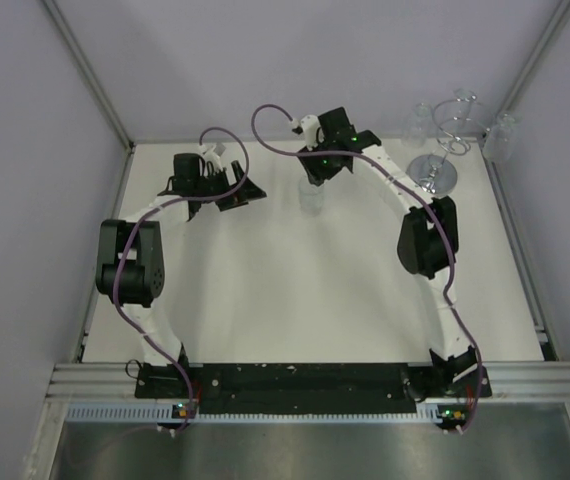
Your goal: Take the wine glass off the wine glass rack
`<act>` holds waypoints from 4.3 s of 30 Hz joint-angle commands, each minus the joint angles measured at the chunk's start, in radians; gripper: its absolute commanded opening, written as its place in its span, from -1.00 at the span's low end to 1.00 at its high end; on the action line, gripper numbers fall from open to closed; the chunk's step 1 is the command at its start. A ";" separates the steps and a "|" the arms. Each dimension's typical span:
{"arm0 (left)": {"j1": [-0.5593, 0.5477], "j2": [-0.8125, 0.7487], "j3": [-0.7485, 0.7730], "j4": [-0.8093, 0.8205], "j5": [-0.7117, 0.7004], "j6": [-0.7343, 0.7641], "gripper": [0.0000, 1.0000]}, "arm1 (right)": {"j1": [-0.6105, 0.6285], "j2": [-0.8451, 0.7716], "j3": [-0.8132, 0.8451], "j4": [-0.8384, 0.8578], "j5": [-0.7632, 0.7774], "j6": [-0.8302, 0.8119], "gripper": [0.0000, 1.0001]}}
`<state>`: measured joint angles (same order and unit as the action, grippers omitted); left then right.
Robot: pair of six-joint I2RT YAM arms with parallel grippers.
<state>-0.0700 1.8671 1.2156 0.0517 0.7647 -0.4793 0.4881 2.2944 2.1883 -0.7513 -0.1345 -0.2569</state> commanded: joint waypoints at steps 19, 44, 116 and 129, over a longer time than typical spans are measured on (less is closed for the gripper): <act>0.004 -0.048 0.010 0.027 0.001 0.013 0.93 | -0.025 -0.165 0.090 0.040 -0.099 0.099 0.97; 0.150 -0.623 -0.028 -0.063 -0.294 0.509 0.97 | -0.095 -0.734 -0.657 0.142 -0.229 0.035 0.97; -0.056 -0.572 0.484 0.129 -0.604 0.760 0.81 | -0.290 -0.911 -0.667 0.357 -0.214 0.231 0.97; -0.050 -0.574 0.510 0.119 -0.564 0.765 0.09 | -0.292 -0.926 -0.708 0.359 -0.254 0.249 0.97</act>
<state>-0.1211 1.2842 1.7206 0.1612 0.1970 0.2733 0.1940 1.3991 1.4910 -0.4335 -0.3695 -0.0216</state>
